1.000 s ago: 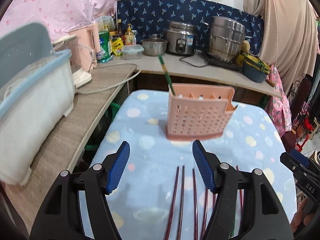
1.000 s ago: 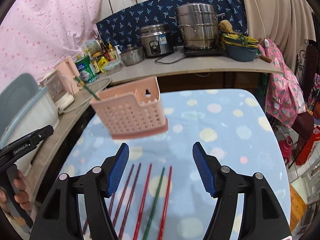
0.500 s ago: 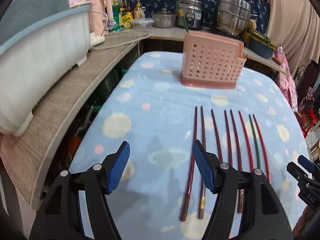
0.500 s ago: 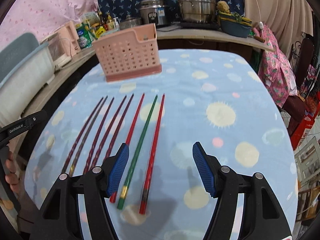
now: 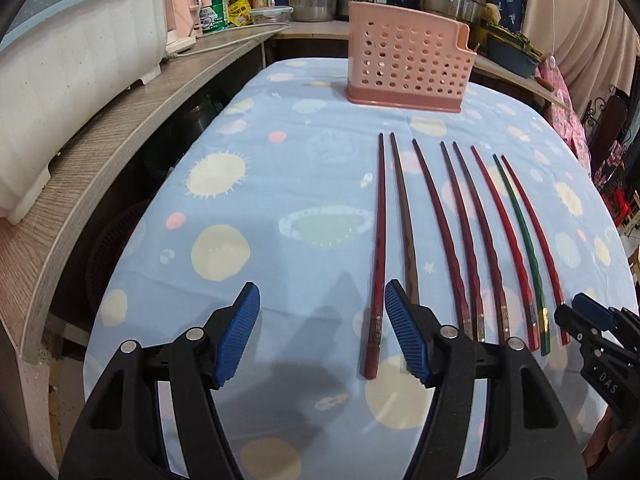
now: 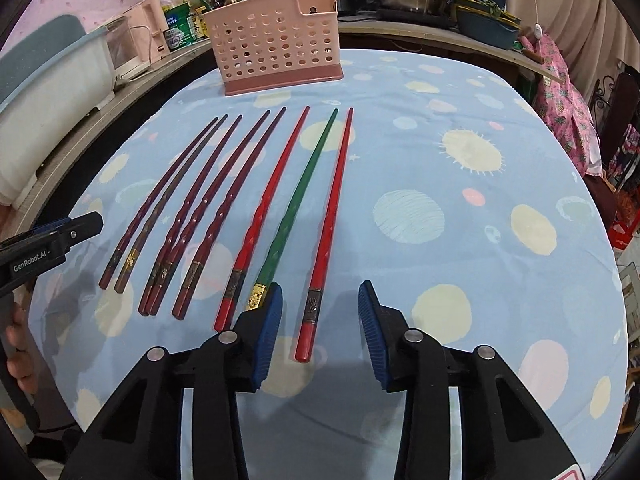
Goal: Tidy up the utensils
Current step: 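Grasp a dark red chopstick with the left tool while the right tool grasps a red chopstick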
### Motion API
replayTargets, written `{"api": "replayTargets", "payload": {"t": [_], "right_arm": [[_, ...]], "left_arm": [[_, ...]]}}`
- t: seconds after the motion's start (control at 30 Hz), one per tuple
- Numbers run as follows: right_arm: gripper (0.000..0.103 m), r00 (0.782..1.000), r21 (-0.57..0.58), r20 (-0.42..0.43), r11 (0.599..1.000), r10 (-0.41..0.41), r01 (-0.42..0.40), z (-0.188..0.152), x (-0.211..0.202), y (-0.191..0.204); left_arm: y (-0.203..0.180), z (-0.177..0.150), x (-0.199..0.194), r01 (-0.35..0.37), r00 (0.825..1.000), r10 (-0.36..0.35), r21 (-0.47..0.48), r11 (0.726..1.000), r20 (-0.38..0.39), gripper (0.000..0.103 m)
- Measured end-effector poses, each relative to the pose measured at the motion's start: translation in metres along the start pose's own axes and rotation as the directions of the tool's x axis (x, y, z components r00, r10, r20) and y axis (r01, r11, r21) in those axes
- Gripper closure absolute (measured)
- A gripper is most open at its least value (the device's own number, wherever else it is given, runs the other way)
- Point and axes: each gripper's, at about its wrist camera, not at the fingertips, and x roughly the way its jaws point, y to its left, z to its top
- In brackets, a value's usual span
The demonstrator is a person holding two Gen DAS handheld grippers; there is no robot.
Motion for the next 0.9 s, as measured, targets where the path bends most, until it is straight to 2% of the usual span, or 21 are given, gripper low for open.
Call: {"api": "replayTargets", "payload": {"t": [0.43, 0.53, 0.83, 0.9], "right_arm": [[0.092, 1.000, -0.011, 0.013, 1.000, -0.027, 0.027, -0.004, -0.001, -0.005], [0.093, 1.000, -0.010, 0.013, 1.000, -0.025, 0.025, -0.004, -0.001, -0.006], [0.095, 1.000, -0.013, 0.010, 1.000, -0.025, 0.025, -0.005, -0.002, -0.007], [0.095, 1.000, -0.011, 0.010, 1.000, -0.022, 0.022, -0.005, -0.002, -0.007]], "left_arm": [[-0.009, -0.012, 0.008, 0.011, 0.999, -0.010, 0.027, 1.000, -0.031, 0.042], [-0.011, -0.015, 0.011, 0.008, 0.999, -0.006, 0.034, 0.999, -0.041, 0.042], [-0.011, -0.021, 0.017, 0.016, 0.998, -0.013, 0.039, 0.999, -0.065, 0.056], [-0.012, -0.020, 0.017, 0.023, 0.998, -0.020, 0.043, 0.999, -0.065, 0.063]]}}
